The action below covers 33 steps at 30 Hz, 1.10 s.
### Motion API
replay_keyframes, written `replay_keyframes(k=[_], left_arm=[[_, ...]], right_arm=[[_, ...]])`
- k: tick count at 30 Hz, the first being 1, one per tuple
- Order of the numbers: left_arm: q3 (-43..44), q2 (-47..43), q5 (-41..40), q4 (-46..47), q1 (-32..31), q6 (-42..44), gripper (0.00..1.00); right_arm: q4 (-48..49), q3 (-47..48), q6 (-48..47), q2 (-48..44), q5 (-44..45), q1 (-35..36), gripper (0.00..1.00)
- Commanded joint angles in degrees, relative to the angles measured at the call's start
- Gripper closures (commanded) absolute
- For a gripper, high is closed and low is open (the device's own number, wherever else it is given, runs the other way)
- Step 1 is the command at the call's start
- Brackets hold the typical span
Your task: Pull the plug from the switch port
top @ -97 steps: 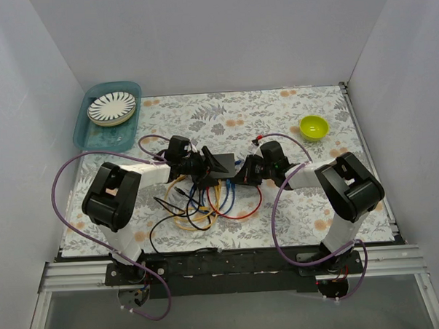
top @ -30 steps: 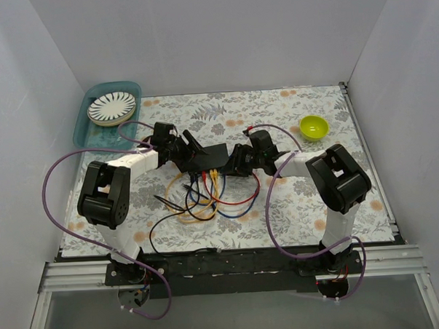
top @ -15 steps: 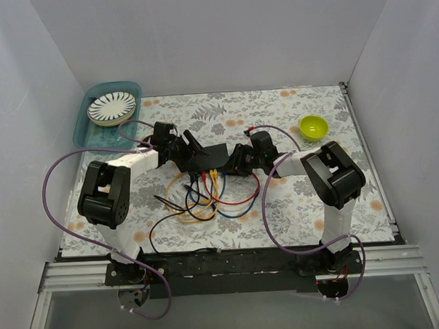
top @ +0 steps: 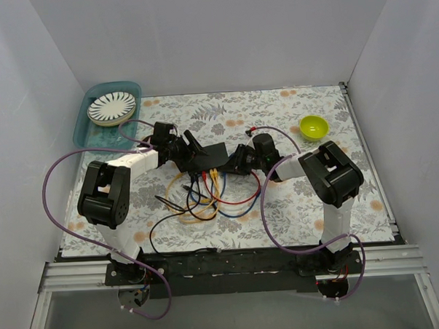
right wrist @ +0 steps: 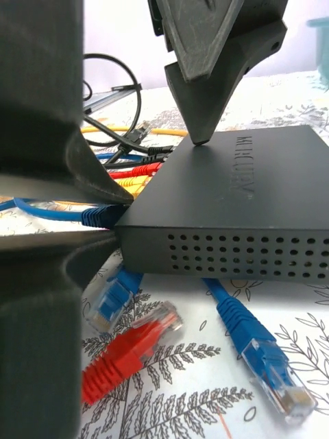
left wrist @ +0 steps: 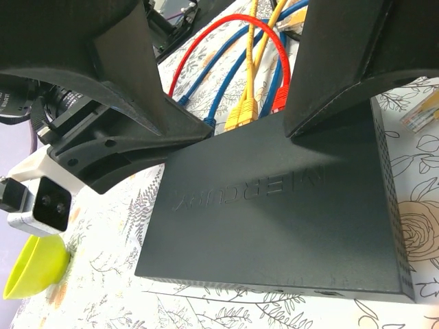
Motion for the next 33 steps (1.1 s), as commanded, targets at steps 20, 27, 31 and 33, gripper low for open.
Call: replay_keyframes(k=[20, 27, 31, 33], left_arm=[[-1.5, -0.6, 8.2, 7.1, -1.7, -8.1, 0.32], [-1.7, 0.7, 8.5, 11.0, -4.7, -10.2, 0.32], [-1.9, 1.6, 9.2, 11.9, -6.2, -11.0, 0.32], [-2.1, 2.2, 9.6, 12.5, -7.2, -11.2, 0.32]], right_arm=[[1.0, -7.1, -2.5, -6.4, -1.5, 0.3, 0.99], [-2.4, -6.6, -4.3, -6.5, -1.9, 0.4, 0.99], [-3.2, -6.7, -4.7, -6.4, -2.2, 0.4, 0.99], [-3.5, -6.8, -4.7, -6.3, -2.2, 0.4, 0.99]])
